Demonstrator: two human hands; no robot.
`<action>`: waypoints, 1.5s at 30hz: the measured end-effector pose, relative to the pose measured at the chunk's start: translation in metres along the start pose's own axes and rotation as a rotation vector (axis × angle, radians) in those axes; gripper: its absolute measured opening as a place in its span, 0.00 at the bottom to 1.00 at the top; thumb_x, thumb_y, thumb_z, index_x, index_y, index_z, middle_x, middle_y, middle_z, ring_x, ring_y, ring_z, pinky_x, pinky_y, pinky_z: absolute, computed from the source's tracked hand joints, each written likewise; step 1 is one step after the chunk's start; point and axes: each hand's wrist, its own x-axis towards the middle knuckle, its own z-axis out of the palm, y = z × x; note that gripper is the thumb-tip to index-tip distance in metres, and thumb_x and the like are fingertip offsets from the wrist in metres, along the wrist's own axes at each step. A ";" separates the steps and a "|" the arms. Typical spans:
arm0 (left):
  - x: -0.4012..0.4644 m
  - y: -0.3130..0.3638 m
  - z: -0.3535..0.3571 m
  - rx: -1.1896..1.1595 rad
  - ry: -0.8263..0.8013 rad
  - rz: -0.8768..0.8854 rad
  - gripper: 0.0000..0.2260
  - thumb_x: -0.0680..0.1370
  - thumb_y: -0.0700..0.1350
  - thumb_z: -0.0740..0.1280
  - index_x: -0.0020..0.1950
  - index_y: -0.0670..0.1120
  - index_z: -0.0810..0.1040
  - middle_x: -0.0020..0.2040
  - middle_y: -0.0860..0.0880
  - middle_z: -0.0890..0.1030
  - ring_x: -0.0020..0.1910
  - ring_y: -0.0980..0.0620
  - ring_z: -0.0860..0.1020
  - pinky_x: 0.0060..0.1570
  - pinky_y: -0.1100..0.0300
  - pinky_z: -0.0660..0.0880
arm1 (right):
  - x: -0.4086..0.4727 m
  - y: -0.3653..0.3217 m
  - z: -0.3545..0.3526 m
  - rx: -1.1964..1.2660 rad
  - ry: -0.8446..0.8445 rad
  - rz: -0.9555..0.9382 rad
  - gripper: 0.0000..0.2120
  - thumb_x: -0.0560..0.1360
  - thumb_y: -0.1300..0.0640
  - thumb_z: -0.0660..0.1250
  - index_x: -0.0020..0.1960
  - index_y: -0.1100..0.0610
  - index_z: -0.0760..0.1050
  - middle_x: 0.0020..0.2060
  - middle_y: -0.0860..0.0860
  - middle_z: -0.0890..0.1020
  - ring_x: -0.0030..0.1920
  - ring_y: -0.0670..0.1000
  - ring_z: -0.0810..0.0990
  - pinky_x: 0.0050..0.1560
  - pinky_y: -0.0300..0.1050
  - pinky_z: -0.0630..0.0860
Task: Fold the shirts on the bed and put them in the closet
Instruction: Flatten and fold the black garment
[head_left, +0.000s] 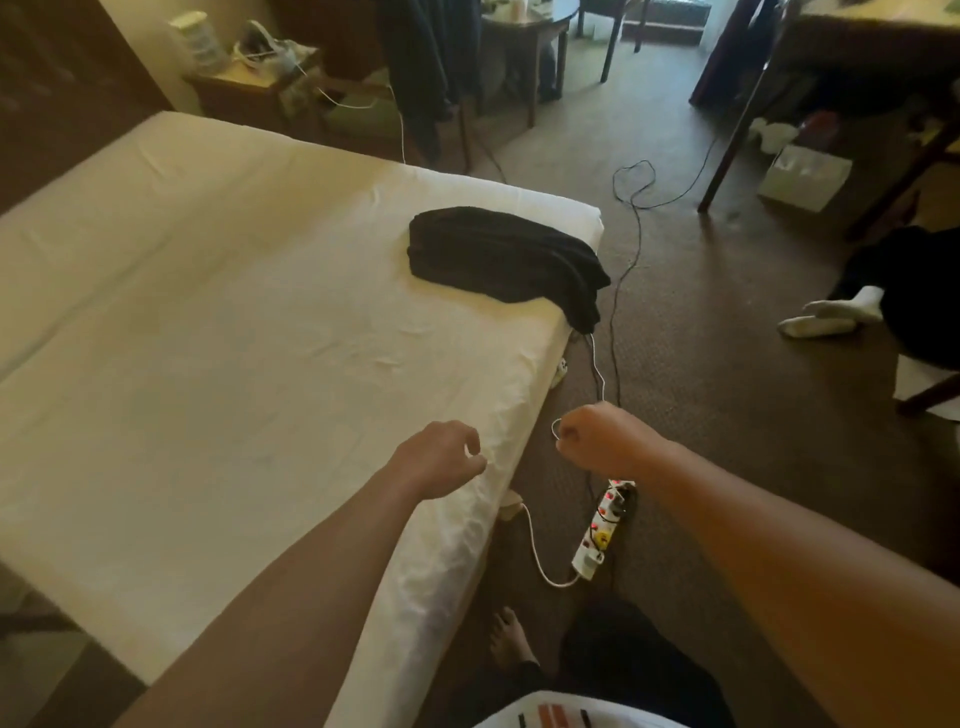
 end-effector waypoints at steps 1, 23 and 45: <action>0.011 -0.003 -0.010 -0.004 0.001 0.004 0.13 0.80 0.55 0.66 0.60 0.50 0.81 0.60 0.50 0.81 0.56 0.49 0.79 0.53 0.53 0.75 | 0.014 -0.002 -0.006 0.000 0.000 0.001 0.10 0.79 0.52 0.63 0.47 0.55 0.80 0.41 0.51 0.80 0.42 0.54 0.81 0.47 0.54 0.82; 0.332 -0.096 -0.191 -0.163 0.015 -0.289 0.15 0.80 0.54 0.65 0.64 0.51 0.79 0.59 0.49 0.82 0.54 0.48 0.80 0.56 0.50 0.78 | 0.445 -0.025 -0.139 -0.085 -0.113 -0.208 0.15 0.82 0.51 0.59 0.60 0.57 0.78 0.52 0.54 0.81 0.49 0.54 0.81 0.51 0.52 0.82; 0.610 -0.258 -0.140 -0.342 -0.104 -0.517 0.11 0.78 0.52 0.65 0.58 0.53 0.79 0.52 0.48 0.82 0.48 0.45 0.80 0.52 0.48 0.79 | 0.788 0.000 -0.008 -0.348 -0.109 -0.057 0.33 0.80 0.42 0.64 0.78 0.52 0.56 0.80 0.64 0.51 0.79 0.67 0.49 0.74 0.63 0.60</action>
